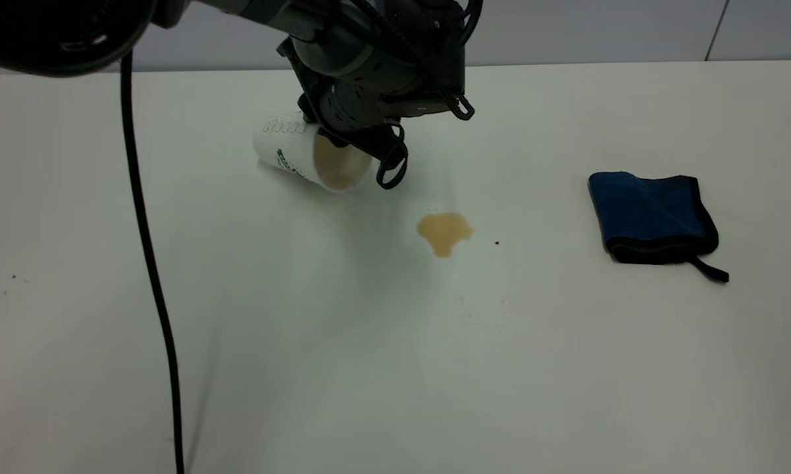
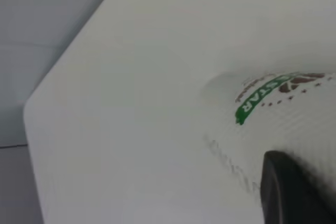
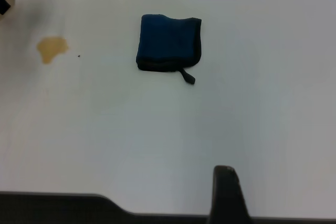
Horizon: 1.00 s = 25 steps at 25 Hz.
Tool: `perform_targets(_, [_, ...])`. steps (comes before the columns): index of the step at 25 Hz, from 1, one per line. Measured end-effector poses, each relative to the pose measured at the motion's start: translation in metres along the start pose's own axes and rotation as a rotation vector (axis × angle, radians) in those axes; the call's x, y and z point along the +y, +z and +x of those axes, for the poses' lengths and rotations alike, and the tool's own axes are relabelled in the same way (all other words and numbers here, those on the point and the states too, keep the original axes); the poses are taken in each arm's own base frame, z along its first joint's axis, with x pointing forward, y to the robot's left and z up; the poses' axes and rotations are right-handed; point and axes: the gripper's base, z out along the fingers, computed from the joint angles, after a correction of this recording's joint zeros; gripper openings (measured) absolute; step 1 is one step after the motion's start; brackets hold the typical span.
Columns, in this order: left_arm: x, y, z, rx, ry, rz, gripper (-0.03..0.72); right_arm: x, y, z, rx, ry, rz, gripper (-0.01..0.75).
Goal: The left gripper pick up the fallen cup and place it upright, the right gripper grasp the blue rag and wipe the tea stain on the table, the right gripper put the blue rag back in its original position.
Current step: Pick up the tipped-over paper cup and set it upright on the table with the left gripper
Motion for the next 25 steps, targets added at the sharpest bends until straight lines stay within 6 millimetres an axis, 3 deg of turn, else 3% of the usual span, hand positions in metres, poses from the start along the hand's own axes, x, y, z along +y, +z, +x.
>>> perform_targets(4, [0.037,-0.011,-0.006,0.080,-0.040,0.104,0.008,0.000,0.000,0.000,0.000,0.000,0.000,0.545])
perform_targets(9, [0.118,-0.036,-0.018,0.081,-0.142,0.378,0.002,0.000,0.000,0.000,0.000,0.000,0.000,0.545])
perform_targets(13, [0.167,-0.021,-0.009,0.070,-0.206,0.569,0.002,0.000,0.000,0.000,0.000,0.000,0.000,0.545])
perform_targets(17, [0.176,0.006,0.006,0.079,-0.248,0.787,0.002,0.000,0.000,0.000,0.000,0.000,0.000,0.545])
perform_targets(21, [0.167,0.023,0.009,0.013,-0.261,0.953,0.002,0.000,0.000,0.000,0.000,0.000,0.000,0.545])
perform_targets(25, [0.150,0.034,0.011,-0.005,-0.244,1.011,0.004,0.000,0.000,0.000,0.000,0.000,0.000,0.545])
